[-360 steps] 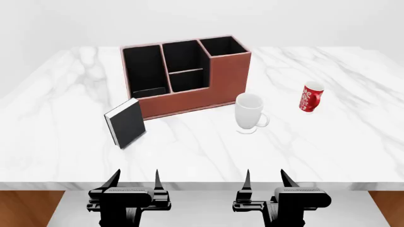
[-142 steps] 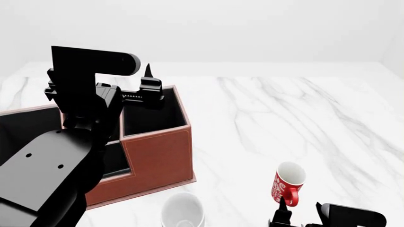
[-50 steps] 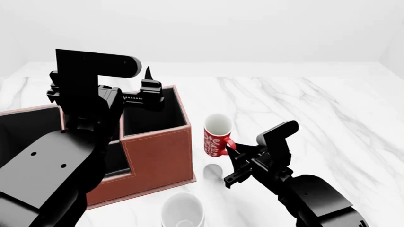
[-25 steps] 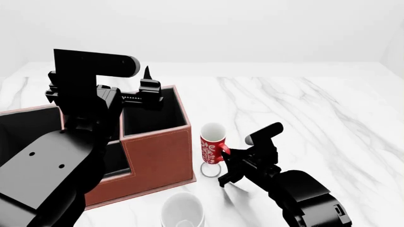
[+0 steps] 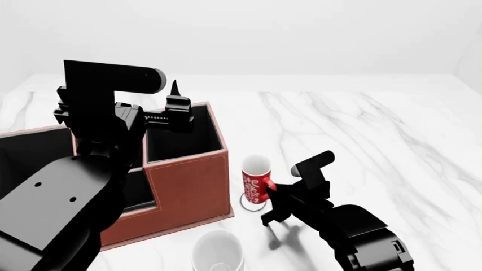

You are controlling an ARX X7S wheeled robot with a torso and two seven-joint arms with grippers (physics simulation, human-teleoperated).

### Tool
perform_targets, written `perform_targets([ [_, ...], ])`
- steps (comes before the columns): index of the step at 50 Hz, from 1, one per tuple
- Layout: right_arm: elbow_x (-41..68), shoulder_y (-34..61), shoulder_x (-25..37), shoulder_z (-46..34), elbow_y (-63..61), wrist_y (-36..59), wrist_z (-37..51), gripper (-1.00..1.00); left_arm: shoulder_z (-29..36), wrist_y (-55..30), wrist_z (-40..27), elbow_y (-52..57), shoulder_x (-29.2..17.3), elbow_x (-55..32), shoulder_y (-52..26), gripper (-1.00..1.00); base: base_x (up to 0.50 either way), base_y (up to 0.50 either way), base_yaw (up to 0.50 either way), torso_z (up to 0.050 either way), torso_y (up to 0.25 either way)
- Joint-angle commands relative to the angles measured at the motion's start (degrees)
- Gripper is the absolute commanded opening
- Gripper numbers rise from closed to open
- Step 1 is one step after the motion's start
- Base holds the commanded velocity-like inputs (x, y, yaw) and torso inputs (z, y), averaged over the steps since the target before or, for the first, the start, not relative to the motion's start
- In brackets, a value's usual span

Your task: Pick up the red mug and place it to the right of the caddy.

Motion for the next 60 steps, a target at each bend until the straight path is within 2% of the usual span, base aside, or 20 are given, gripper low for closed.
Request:
perform_targets([
  [1, 0.55, 0.75, -0.17, -0.03, 0.51, 0.51, -0.13, -1.00, 0.06, 0.29, -0.27, -0.21, -0.25, -0.33, 0.11, 1.00, 0.00, 0.00, 0.00, 0.000, 0.000],
  [2, 0.56, 0.86, -0.21, -0.04, 0.69, 0.66, -0.06, 1.00, 0.10, 0.32, -0.31, -0.17, -0.29, -0.35, 0.14, 1.00, 0.00, 0.00, 0.00, 0.000, 0.000],
  [23, 1.34, 0.18, 0.96, 0.17, -2.64, 2.19, 1.07, 1.00, 0.18, 0.57, -0.86, -0.31, -0.64, -1.02, 0.27, 1.00, 0.00, 0.00, 0.00, 0.000, 0.000],
  [27, 3.80, -1.66, 3.09, 2.13, -12.61, 7.09, 3.32, 1.00, 0.09, 0.47, -1.00, -0.23, -0.67, -1.20, 0.24, 1.00, 0.00, 0.00, 0.00, 0.000, 0.000],
  [34, 11.14, -8.76, 8.57, 9.74, -39.51, 22.60, 12.61, 1.00, 0.02, 0.76, -1.18, -0.65, -0.76, -1.32, 0.07, 1.00, 0.00, 0.00, 0.00, 0.000, 0.000],
  [39, 18.77, -11.13, 9.46, 24.07, -61.04, 30.45, 21.46, 1.00, -0.10, 0.40, -1.44, -0.16, -0.65, -1.67, 0.02, 1.00, 0.00, 0.00, 0.00, 0.000, 0.000],
  [44, 21.91, -9.28, 8.76, 34.42, -70.72, 30.50, 25.91, 1.00, -0.07, 0.77, -1.52, -0.41, -0.77, -1.74, 0.06, 1.00, 0.00, 0.00, 0.00, 0.000, 0.000],
  [49, 24.54, -10.55, 5.68, 42.11, -73.78, 23.41, 24.41, 1.00, 0.08, 1.12, -1.60, -0.63, -0.94, -1.78, 0.21, 1.00, 0.00, 0.00, 0.00, 0.000, 0.000],
  [60, 17.81, -12.80, 5.31, 36.15, -71.31, 16.98, 22.56, 1.00, 0.42, 1.89, -1.80, -0.99, -1.23, -1.90, 0.71, 1.00, 0.00, 0.00, 0.00, 0.000, 0.000],
])
